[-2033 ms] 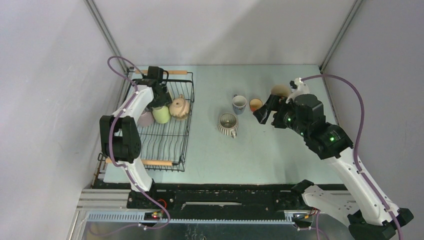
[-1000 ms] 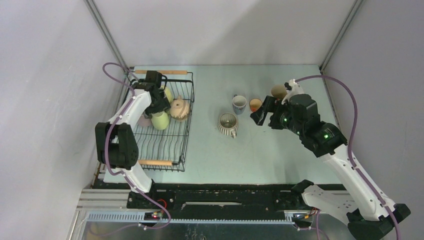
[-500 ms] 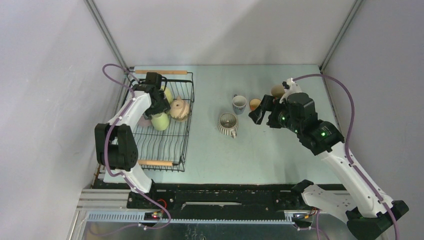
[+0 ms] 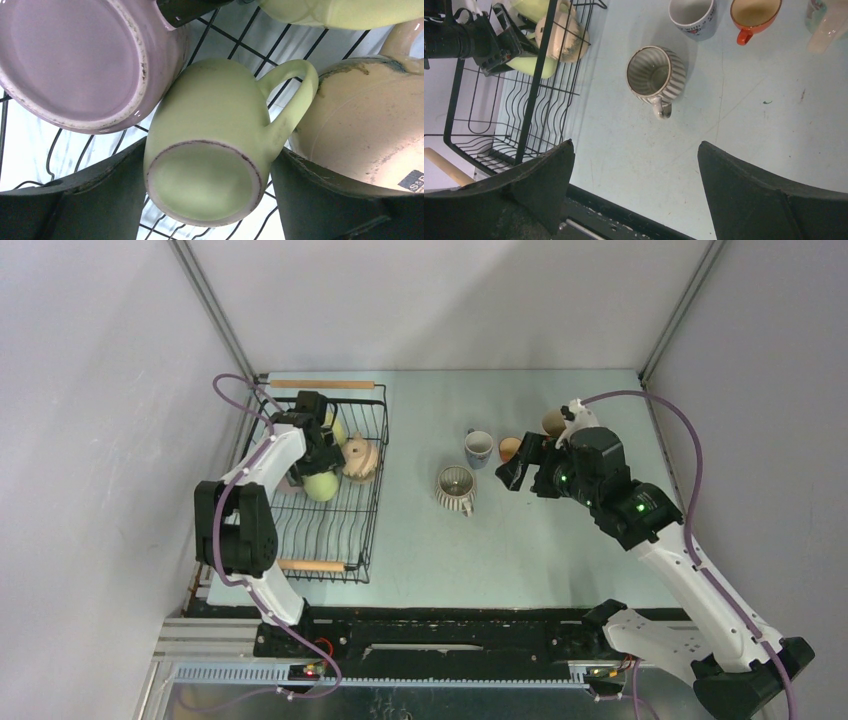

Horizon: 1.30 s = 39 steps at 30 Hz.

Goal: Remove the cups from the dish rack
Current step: Unload the cup from the dish rack.

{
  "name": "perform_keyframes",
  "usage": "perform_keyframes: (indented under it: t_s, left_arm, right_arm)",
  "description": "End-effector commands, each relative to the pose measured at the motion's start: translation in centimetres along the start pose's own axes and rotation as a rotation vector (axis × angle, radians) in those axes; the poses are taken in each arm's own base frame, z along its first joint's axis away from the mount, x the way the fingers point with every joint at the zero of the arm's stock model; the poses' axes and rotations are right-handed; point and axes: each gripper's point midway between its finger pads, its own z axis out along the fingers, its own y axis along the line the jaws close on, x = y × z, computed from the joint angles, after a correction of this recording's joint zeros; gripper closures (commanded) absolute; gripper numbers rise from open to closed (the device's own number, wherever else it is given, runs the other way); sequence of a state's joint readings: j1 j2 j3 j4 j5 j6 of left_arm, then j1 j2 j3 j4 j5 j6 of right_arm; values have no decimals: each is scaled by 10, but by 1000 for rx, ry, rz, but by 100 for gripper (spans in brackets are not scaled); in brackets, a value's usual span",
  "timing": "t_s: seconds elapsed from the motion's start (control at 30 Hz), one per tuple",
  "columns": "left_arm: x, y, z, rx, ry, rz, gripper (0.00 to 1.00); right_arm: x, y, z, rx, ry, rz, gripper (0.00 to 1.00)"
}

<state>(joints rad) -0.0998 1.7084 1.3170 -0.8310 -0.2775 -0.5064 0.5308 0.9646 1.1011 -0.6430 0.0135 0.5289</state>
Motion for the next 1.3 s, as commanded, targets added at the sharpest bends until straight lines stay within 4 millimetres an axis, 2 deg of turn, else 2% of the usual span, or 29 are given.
perform_keyframes:
  t_s: [0.0,0.17,0.37,0.87,1.07,1.27]
  left_arm:
    - [-3,3,4,-14,-25,8,17]
    - [-7,5,-9,-3,-50,13,43]
    - [-4,16,-33,3,-64,21,62]
    - [22,33,-57,34,-65,39,76]
    - [25,33,-76,84,-87,46,79]
    - [22,28,-104,144,-136,59,84]
  right_arm:
    - [-2,9,1,-45,-11,-3,0]
    - [-2,9,1,-47,-10,-5,0]
    - [1,16,7,-80,14,-13,0]
    - [14,38,23,-148,68,-25,0]
    - [21,58,34,-222,103,-9,0]
    - [23,86,47,-327,124,29,0]
